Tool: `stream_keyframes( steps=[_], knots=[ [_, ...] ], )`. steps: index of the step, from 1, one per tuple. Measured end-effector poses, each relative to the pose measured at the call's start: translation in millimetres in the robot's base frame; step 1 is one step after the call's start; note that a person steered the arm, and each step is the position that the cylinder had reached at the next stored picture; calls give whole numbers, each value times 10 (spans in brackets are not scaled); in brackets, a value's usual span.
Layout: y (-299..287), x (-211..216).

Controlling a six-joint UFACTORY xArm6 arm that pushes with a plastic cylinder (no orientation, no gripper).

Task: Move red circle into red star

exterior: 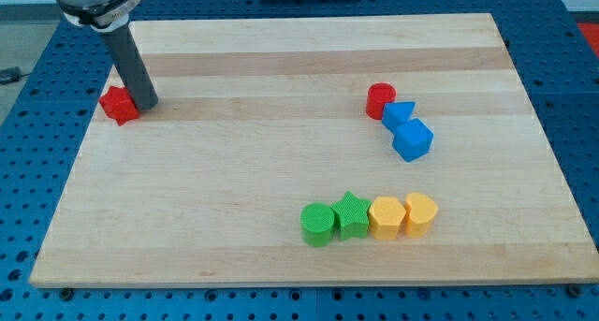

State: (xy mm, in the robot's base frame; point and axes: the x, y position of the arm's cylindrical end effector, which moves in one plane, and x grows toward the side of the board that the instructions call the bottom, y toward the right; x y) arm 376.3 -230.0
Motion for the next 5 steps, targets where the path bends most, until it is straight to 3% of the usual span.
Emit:
stream_keyframes(
  steps=[1,2,3,5],
  knots=[
    [178,-31],
    [997,-468],
    [2082,-687],
    [4453,-529]
  ],
)
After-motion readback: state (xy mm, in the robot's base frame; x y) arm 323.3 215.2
